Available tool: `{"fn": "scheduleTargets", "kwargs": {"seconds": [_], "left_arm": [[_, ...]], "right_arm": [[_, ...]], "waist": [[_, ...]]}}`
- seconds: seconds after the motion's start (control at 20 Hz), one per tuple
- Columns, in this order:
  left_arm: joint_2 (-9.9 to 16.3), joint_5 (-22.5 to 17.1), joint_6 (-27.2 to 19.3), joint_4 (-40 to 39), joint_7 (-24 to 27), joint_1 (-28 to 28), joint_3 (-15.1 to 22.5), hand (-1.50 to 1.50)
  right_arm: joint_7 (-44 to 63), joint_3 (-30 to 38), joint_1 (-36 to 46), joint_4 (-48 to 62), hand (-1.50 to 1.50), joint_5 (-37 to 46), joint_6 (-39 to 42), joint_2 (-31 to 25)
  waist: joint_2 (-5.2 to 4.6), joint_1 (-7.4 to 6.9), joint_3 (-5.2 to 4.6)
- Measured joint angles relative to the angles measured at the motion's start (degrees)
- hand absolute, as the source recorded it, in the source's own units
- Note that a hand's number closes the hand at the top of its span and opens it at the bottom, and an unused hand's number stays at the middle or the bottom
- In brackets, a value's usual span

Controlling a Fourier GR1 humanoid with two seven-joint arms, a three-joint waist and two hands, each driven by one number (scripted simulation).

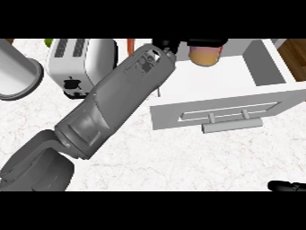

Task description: Pick up the can, place it into the drawer and close the drawer

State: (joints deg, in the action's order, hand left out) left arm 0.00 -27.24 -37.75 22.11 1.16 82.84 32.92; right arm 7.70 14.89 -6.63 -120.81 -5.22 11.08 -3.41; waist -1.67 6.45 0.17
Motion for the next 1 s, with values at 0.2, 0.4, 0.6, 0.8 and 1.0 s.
{"fn": "scheduleTargets", "kwargs": {"seconds": [0.2,0.4,0.6,0.8,1.0], "left_arm": [[0.00,-1.05,-1.97,-0.57,0.58,-1.13,1.67,-1.50],[0.00,-2.30,-3.61,-1.13,0.85,-0.92,2.30,-1.50],[0.00,-3.36,-5.57,-1.38,1.58,-1.38,3.09,-1.50],[0.00,-4.93,-6.85,-0.64,2.41,-2.16,3.57,-1.50],[0.00,-6.74,-7.53,-0.25,3.50,-2.62,3.13,-1.50]], "right_arm": [[-0.41,-0.39,-0.06,0.04,-1.50,0.29,0.33,-0.05],[1.28,-0.77,0.92,-1.03,-1.50,0.15,-0.09,-0.23],[1.01,-1.67,0.93,-0.86,-1.50,0.81,-0.12,0.20],[0.14,-1.78,0.83,-1.50,-1.50,1.93,-0.13,-0.09],[-1.33,-1.70,1.57,-3.04,-1.50,6.37,-0.21,-2.37]], "waist": [[-0.09,0.67,0.00],[-0.13,0.89,-0.02],[-0.27,1.31,-0.01],[-0.18,1.22,-0.02],[-0.21,1.01,-0.06]]}}
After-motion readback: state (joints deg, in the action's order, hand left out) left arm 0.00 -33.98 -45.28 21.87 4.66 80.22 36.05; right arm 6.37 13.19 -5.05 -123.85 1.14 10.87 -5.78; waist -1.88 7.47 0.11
